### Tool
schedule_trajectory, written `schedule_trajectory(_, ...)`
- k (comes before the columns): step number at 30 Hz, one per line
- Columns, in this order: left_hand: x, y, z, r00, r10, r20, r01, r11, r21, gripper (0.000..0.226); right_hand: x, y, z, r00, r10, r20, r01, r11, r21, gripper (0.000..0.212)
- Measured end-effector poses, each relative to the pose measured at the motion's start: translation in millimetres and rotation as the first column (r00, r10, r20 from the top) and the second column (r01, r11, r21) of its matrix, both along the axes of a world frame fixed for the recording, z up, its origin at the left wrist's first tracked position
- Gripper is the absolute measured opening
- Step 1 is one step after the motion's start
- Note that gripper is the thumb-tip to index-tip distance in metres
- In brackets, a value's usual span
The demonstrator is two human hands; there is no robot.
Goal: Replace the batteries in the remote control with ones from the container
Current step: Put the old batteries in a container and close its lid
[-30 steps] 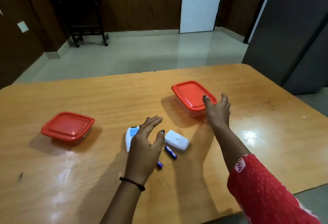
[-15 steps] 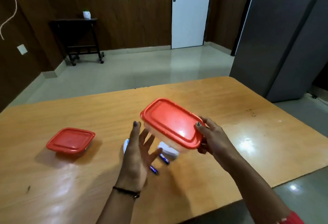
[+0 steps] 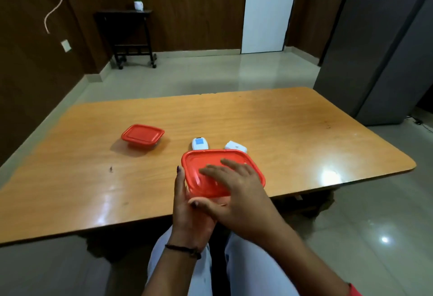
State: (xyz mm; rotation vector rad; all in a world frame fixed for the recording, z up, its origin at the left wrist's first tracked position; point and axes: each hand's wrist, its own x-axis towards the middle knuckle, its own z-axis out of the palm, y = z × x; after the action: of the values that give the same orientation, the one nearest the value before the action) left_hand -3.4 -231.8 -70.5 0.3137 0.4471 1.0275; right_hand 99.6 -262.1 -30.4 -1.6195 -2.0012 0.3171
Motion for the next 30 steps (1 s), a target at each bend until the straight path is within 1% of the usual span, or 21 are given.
schedule_trajectory(1, -3, -6, -1, 1.0, 0.019, 0.009, -0.019, 1.0, -0.01, 0.079, -9, -8, -7, 1.0, 0.001, 0.024, -0.002, 0.999, 0.046, 0.064)
schedule_trajectory(3, -8, -15, -4, 1.0, 0.019, 0.005, -0.019, 1.0, -0.011, 0.089, -19, -17, -21, 0.998, -0.033, 0.057, 0.021, 0.982, 0.186, 0.05)
schedule_trajectory(5, -12, -23, -7, 0.999, 0.003, -0.034, -0.003, 1.0, -0.009, 0.098, -23, -21, -33, 0.995, -0.058, 0.084, 0.031, 0.955, 0.293, 0.042)
schedule_trajectory(6, -13, -26, -9, 0.998, 0.004, -0.067, -0.005, 1.0, -0.004, 0.1, -25, -24, -38, 0.995, -0.062, 0.08, 0.034, 0.947, 0.32, 0.04)
schedule_trajectory(8, -10, -33, -11, 0.99, 0.038, -0.133, -0.035, 0.999, 0.019, 0.1, -29, -26, -44, 0.997, -0.073, 0.031, 0.057, 0.932, 0.358, 0.042)
schedule_trajectory(10, -6, -36, -13, 0.98, 0.117, -0.159, -0.112, 0.993, 0.039, 0.098, -33, -27, -48, 0.996, -0.084, -0.014, 0.083, 0.919, 0.386, 0.05)
schedule_trajectory(12, -4, -35, -17, 0.96, 0.205, -0.193, -0.204, 0.979, 0.029, 0.106, -35, -26, -52, 0.994, -0.095, -0.055, 0.109, 0.896, 0.43, 0.051)
schedule_trajectory(14, -4, -34, -20, 0.926, 0.27, -0.265, -0.261, 0.963, 0.071, 0.114, -37, -25, -55, 0.989, -0.11, -0.1, 0.144, 0.87, 0.471, 0.049)
schedule_trajectory(15, -5, -33, -22, 0.912, 0.298, -0.282, -0.275, 0.954, 0.116, 0.112, -38, -25, -54, 0.982, -0.116, -0.148, 0.174, 0.861, 0.479, 0.046)
schedule_trajectory(16, -5, -33, -23, 0.902, 0.323, -0.285, -0.283, 0.943, 0.175, 0.107, -39, -23, -52, 0.966, -0.12, -0.228, 0.216, 0.858, 0.466, 0.044)
schedule_trajectory(18, -5, -33, -26, 0.894, 0.377, -0.241, -0.306, 0.908, 0.285, 0.092, -39, -18, -45, 0.91, -0.111, -0.399, 0.281, 0.874, 0.397, 0.044)
schedule_trajectory(19, -5, -33, -27, 0.897, 0.383, -0.221, -0.31, 0.901, 0.304, 0.089, -41, -16, -42, 0.896, -0.11, -0.43, 0.286, 0.883, 0.371, 0.044)
schedule_trajectory(22, -4, -31, -20, 0.889, 0.381, -0.256, -0.31, 0.91, 0.276, 0.09, -39, -9, -39, 0.894, -0.13, -0.43, 0.301, 0.884, 0.358, 0.04)
schedule_trajectory(24, -4, -29, -18, 0.905, 0.341, -0.256, -0.28, 0.927, 0.249, 0.091, -33, -5, -39, 0.888, -0.163, -0.43, 0.334, 0.872, 0.359, 0.037)
schedule_trajectory(26, -6, -23, -17, 0.93, 0.263, -0.257, -0.197, 0.946, 0.256, 0.077, -31, -5, -40, 0.899, -0.152, -0.41, 0.321, 0.867, 0.382, 0.034)
schedule_trajectory(28, -10, -19, -15, 0.946, 0.201, -0.254, -0.129, 0.954, 0.272, 0.067, -29, -4, -38, 0.927, -0.136, -0.35, 0.286, 0.858, 0.426, 0.034)
schedule_trajectory(29, -14, -17, -17, 0.948, 0.193, -0.255, -0.117, 0.951, 0.286, 0.063, -24, 1, -36, 0.929, -0.142, -0.342, 0.293, 0.848, 0.441, 0.033)
schedule_trajectory(30, -19, -15, -20, 0.945, 0.201, -0.257, -0.122, 0.949, 0.292, 0.057, -15, 8, -32, 0.909, -0.165, -0.383, 0.338, 0.83, 0.445, 0.031)
